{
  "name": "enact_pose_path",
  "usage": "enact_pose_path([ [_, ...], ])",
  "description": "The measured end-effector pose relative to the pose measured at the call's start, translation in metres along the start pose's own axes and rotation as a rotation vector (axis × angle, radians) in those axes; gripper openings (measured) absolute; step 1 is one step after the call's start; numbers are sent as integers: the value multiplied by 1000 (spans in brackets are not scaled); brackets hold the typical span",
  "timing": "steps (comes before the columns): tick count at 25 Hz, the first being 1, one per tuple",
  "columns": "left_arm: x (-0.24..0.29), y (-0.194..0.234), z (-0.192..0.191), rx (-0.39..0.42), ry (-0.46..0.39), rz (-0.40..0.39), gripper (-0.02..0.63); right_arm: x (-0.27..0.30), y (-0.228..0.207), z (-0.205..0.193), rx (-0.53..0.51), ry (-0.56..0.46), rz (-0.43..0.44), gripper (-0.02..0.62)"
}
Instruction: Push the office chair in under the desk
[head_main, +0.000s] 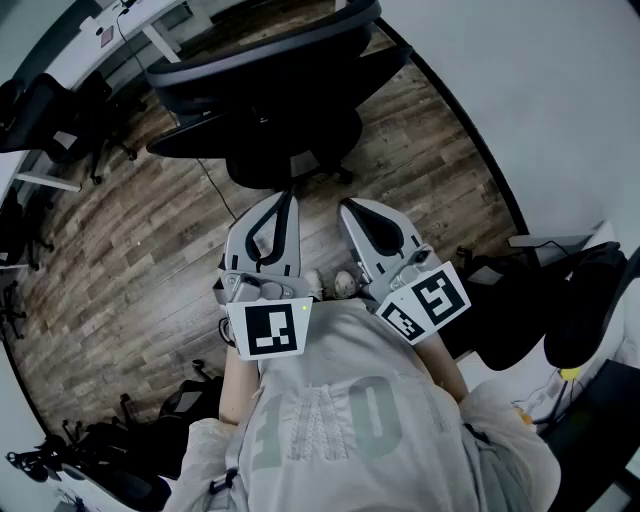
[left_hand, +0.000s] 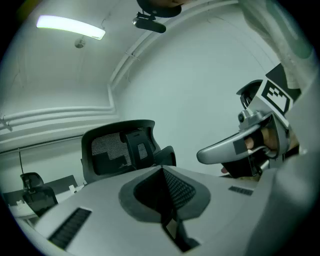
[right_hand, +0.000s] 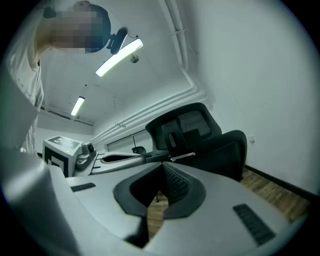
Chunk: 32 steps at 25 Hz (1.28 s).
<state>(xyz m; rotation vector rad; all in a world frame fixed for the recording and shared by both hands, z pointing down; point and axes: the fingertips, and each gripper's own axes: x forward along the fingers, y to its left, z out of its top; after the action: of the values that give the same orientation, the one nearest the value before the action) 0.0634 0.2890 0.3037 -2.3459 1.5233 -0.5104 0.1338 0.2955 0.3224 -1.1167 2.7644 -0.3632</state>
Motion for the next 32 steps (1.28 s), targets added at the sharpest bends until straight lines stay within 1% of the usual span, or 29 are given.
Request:
enact_pose_path([
  [6,0,0,-1,3,-1,1,17,-4,-8,1,-1,6,-22,20],
  [12,-7,17,-8,-9,-2,36,17,1,-14,4,5,-5,-44,20],
  [16,-16,41,-17,-17,-7,70,17,9,-4,8,66,-20,16,21],
  [17,-18,47,-20,-17,-6,77,17,12,-3,8,69,-21,18,21],
  [20,-24,70,-28,-13,-10,93,17,23,-2,6,43,-12,-17,20],
  [24,-27,102,-33,-7,-36,99,17,33,-7,7,39,-18,-75,20],
  [28,-13,120,-33,0,-40,92,17,32,-30,24,9,-49,-139,20],
  [32,8,136,-34,-9,-32,106,17,48,-54,42,-56,-60,-152,21],
])
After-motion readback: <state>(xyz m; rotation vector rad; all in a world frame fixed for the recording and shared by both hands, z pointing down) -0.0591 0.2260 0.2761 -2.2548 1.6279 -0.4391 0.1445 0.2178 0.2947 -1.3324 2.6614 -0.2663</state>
